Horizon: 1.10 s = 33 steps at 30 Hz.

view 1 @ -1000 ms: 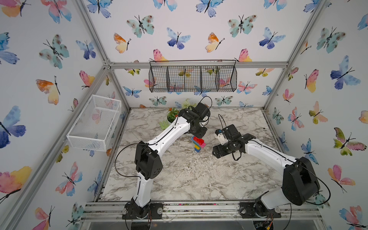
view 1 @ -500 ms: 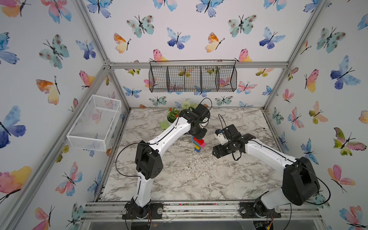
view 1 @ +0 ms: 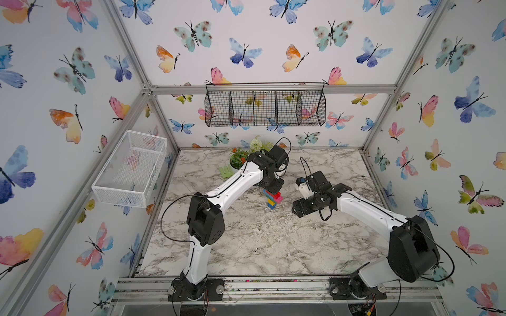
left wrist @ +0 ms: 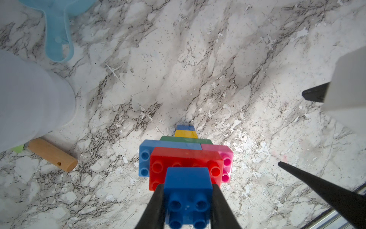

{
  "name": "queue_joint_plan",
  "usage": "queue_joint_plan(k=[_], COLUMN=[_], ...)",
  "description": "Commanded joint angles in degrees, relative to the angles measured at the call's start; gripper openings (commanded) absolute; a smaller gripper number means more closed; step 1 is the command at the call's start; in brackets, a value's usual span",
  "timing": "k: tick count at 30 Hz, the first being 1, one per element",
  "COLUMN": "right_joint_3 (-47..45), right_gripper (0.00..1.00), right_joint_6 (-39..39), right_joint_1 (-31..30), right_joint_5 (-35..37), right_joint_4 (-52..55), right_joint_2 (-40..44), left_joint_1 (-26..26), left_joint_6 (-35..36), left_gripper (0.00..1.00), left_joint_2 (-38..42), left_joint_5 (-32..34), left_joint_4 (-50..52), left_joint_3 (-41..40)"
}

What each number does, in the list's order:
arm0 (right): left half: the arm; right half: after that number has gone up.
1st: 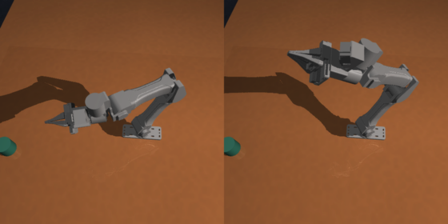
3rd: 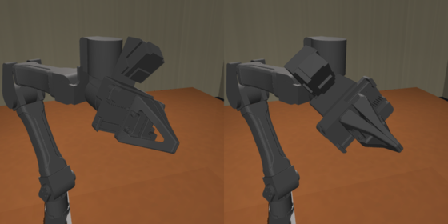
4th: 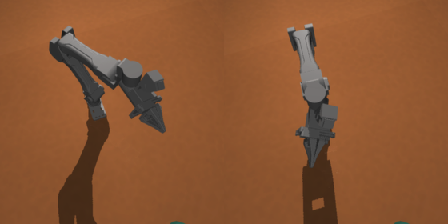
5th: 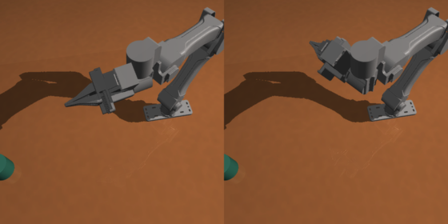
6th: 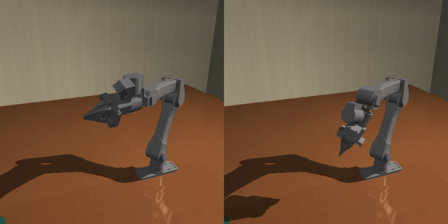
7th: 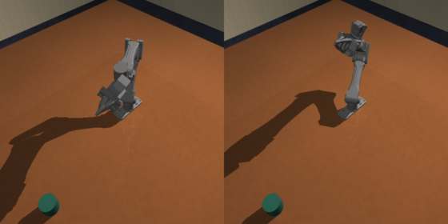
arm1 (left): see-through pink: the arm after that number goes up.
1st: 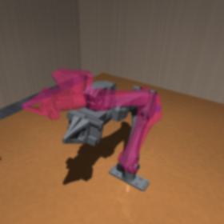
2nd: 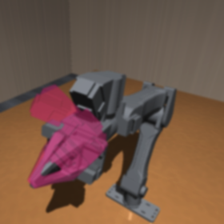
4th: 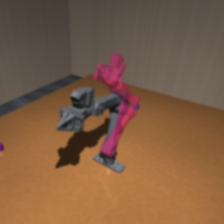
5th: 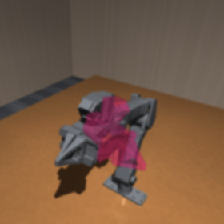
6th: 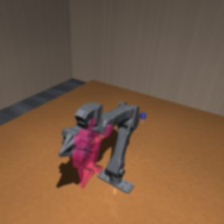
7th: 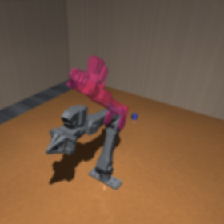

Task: Assemble a spoon with lego
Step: Assemble the lego brick with the lego brick.

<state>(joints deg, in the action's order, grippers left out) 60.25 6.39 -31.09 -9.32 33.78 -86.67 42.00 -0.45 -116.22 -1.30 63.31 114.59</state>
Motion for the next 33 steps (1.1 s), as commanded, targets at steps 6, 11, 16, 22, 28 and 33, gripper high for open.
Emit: queue_joint_plan(k=[6, 11, 16, 22, 28, 33], right_joint_3=[-0.9, -1.1, -1.1, -1.0, -0.9, -1.2], right_gripper=[0.86, 0.86, 0.86, 0.86, 0.86, 0.86], right_joint_6=[-0.6, -0.6, -0.7, -0.7, -0.8, -0.8], right_joint_1=[0.2, 0.2, 0.2, 0.2, 0.2, 0.1], right_joint_5=[-0.7, -0.9, -0.9, -0.7, -0.8, -0.9], right_joint_4=[-0.2, -0.3, -0.3, -0.2, -0.2, -0.1], right_joint_2=[-0.2, -0.3, -0.2, -0.3, -0.8, -0.5], left_joint_1=[0.1, 0.1, 0.1, 0.4, 1.0, 1.0], left_joint_6=[-0.3, 0.0, 0.2, 0.7, 1.4, 0.7], left_gripper=[0.23, 0.22, 0.22, 0.22, 0.23, 0.23], left_joint_2=[-1.8, -2.4, -2.8, -1.4, -0.9, -1.1], left_joint_5=[0.2, 0.1, 0.2, -0.6, -0.2, 0.8], left_joint_4=[0.7, 0.6, 0.7, 1.1, 1.1, 1.1], left_joint_3=[1.5, 1.4, 1.5, 3.1, 2.6, 0.4])
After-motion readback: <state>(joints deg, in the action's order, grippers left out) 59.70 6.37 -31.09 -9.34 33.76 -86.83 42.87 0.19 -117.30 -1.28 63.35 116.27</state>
